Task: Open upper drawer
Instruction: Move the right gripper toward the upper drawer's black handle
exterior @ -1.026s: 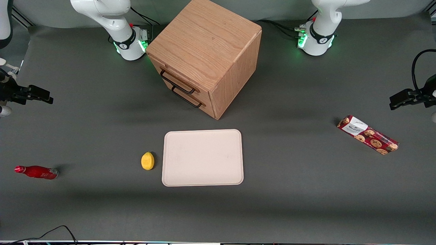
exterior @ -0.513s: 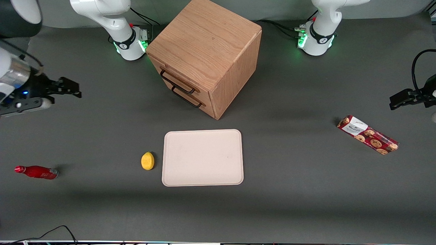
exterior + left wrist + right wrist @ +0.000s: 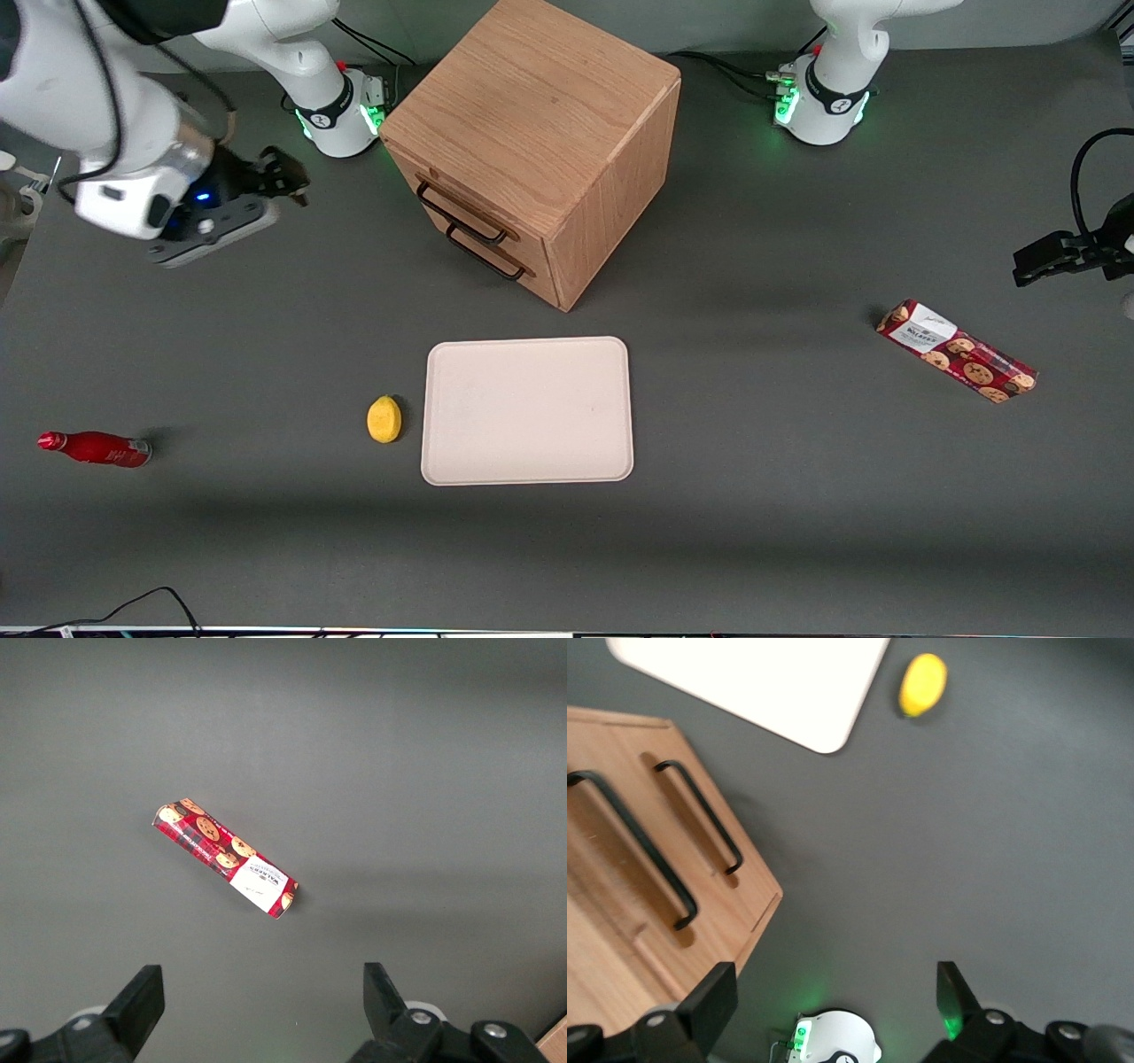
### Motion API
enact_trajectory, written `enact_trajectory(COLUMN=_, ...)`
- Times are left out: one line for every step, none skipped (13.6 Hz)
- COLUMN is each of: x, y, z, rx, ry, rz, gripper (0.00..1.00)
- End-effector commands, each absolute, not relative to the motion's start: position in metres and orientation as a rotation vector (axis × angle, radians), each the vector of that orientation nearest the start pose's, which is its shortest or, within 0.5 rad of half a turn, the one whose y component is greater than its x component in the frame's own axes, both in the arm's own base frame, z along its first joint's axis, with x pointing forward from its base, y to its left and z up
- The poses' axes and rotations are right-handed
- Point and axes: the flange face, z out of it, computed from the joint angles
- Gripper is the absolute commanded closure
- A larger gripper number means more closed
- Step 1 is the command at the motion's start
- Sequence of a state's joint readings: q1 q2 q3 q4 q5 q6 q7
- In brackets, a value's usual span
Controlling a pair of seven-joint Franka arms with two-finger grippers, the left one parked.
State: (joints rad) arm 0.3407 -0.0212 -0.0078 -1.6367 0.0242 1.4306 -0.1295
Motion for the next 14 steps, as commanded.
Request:
enact_trajectory(x=0.485, y=0.215, z=0.597, rx=-2.988, ry=-0.863, rz=0.310, gripper=0.00)
enact_trajectory(x=0.476, y=0.235, z=0.598, rx=-2.975, ry=-0.921, rz=0.306, gripper=0.00)
enact_trajectory(x=0.469, y=0.250, z=0.599, rx=-2.962, ry=-0.970, rz=0.297, gripper=0.00)
enact_trajectory(x=0.464, y=0.261, z=0.597, rx=-2.953, ry=-1.000, rz=0.302, gripper=0.00)
enact_trajectory(x=0.458, y=0.276, z=0.594, rx=-2.927, ry=-1.037, rz=0.308, gripper=0.00)
enact_trajectory(x=0.457, y=0.283, z=0.591, rx=-2.900, ry=-1.042, rz=0.318, gripper=0.00)
enact_trajectory(x=0.455, y=0.292, z=0.593, rx=-2.867, ry=-1.049, rz=0.303, gripper=0.00)
enact_trajectory(x=0.451, y=0.300, z=0.595, rx=-2.851, ry=-1.068, rz=0.290, gripper=0.00)
enact_trajectory(x=0.447, y=0.309, z=0.595, rx=-2.844, ry=-1.090, rz=0.286, gripper=0.00)
enact_trajectory(x=0.449, y=0.311, z=0.592, rx=-2.842, ry=-1.090, rz=0.273, gripper=0.00)
enact_trajectory(x=0.451, y=0.310, z=0.591, rx=-2.842, ry=-1.084, rz=0.268, gripper=0.00)
enact_trajectory(x=0.453, y=0.309, z=0.589, rx=-2.829, ry=-1.083, rz=0.276, gripper=0.00)
enact_trajectory(x=0.456, y=0.309, z=0.581, rx=-2.781, ry=-1.110, rz=0.301, gripper=0.00)
enact_trajectory(x=0.467, y=0.299, z=0.572, rx=-2.736, ry=-1.099, rz=0.318, gripper=0.00)
